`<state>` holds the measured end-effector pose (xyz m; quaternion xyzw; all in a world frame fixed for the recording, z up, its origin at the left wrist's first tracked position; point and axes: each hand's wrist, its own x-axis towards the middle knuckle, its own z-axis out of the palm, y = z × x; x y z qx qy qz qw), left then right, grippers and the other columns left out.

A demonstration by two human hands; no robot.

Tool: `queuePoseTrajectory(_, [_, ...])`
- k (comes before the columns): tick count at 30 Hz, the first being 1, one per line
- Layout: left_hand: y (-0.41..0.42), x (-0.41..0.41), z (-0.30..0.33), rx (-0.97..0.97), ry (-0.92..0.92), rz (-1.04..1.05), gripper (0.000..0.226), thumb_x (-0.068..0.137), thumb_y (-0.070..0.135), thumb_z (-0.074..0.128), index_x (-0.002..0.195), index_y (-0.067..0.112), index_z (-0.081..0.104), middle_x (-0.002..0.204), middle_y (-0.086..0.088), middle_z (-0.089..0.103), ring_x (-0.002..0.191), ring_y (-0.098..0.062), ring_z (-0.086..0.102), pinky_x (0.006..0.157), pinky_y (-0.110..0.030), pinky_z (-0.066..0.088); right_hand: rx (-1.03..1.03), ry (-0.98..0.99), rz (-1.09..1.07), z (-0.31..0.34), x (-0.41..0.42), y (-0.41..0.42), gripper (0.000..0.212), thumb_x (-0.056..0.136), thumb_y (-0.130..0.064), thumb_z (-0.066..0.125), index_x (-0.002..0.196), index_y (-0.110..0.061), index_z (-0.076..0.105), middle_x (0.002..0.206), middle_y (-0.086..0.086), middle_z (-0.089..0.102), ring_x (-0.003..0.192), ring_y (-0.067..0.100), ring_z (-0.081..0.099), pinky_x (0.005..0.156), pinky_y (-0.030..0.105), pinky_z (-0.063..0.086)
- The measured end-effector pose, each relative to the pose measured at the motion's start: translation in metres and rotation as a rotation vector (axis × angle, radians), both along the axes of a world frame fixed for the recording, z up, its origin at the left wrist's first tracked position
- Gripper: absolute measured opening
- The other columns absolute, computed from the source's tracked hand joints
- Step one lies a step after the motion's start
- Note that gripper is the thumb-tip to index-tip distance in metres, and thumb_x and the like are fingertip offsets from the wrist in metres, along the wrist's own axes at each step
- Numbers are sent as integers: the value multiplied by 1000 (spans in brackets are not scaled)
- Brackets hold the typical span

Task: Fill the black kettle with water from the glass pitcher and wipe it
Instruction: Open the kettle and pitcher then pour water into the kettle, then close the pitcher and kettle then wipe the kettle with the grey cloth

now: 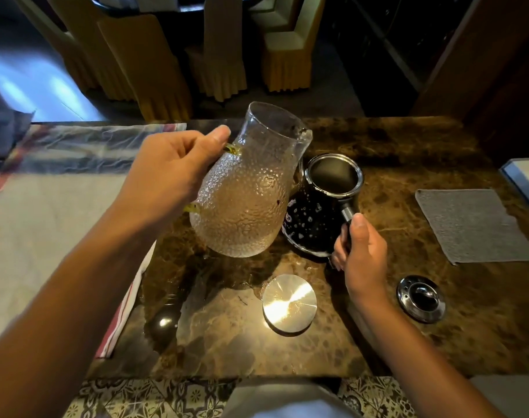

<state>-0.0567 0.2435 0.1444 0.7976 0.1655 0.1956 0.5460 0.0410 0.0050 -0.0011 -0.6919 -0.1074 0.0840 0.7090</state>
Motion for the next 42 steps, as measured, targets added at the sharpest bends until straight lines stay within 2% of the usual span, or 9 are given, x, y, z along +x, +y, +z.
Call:
queuePoseTrajectory(4, [5, -10, -3, -58, -49, 77, 50, 103, 42, 55, 67, 8, 60, 46, 12, 40, 43, -7, 33, 46, -23, 29, 7, 11, 23, 2, -3, 0, 59, 86, -84, 50, 67, -28, 49, 51, -1, 43, 45, 16, 36, 48, 33, 31])
queuePoseTrajectory(8, [14, -21, -8, -165, -112, 161, 58, 107, 38, 52, 51, 26, 57, 46, 15, 39, 42, -2, 33, 42, -14, 32, 7, 15, 14, 2, -6, 1, 62, 86, -83, 50, 67, -25, 48, 51, -3, 42, 45, 17, 35, 48, 34, 31])
queuePoseTrajectory(12, [17, -30, -12, -267, -205, 262, 60, 110, 33, 49, 52, 32, 67, 50, 15, 33, 46, -5, 26, 43, -18, 25, 3, 4, 9, 2, -8, 1, 53, 95, -69, 47, 67, -24, 48, 51, -3, 42, 45, 16, 36, 47, 33, 32])
queuePoseTrajectory(16, [16, -33, -23, -311, -246, 374, 64, 110, 28, 49, 48, 29, 64, 45, 15, 40, 41, -1, 33, 40, -16, 30, -9, 1, 23, 3, -10, 2, 63, 88, -83, 48, 68, -23, 47, 52, -2, 43, 46, 18, 37, 46, 33, 34])
queuePoseTrajectory(21, [14, -35, -44, -287, -213, 477, 64, 110, 28, 51, 48, 30, 65, 43, 16, 43, 41, 0, 36, 41, -15, 33, -20, -4, 14, 2, -12, 2, 57, 93, -77, 46, 69, -25, 48, 53, -1, 44, 47, 19, 38, 48, 34, 33])
queuePoseTrajectory(28, [10, -31, -75, -280, -123, 602, 53, 107, 39, 54, 56, 26, 62, 51, 8, 50, 52, -16, 43, 52, -32, 38, -34, 4, 8, 3, -12, 2, 59, 88, -84, 45, 69, -28, 49, 53, -2, 44, 47, 18, 39, 48, 33, 35])
queuePoseTrajectory(33, [6, -26, -96, -261, -113, 657, 61, 104, 48, 58, 80, -8, 60, 68, -17, 52, 62, -27, 44, 60, -44, 40, -37, 2, 2, 2, -12, 3, 57, 88, -84, 45, 68, -31, 49, 53, -2, 45, 48, 19, 39, 49, 35, 34])
queuePoseTrajectory(37, [4, -25, -104, -220, -90, 678, 60, 102, 53, 54, 70, 1, 57, 65, -13, 49, 63, -26, 43, 61, -44, 38, -31, 3, -2, 3, -12, 4, 60, 88, -85, 45, 69, -28, 49, 53, 0, 44, 48, 20, 38, 48, 34, 33])
queuePoseTrajectory(42, [0, -26, -108, -159, -60, 686, 53, 108, 44, 50, 61, 18, 53, 59, -4, 46, 59, -24, 41, 59, -41, 37, -13, -8, -4, 2, -12, 2, 62, 89, -83, 45, 70, -24, 48, 53, 3, 44, 48, 20, 38, 48, 35, 33])
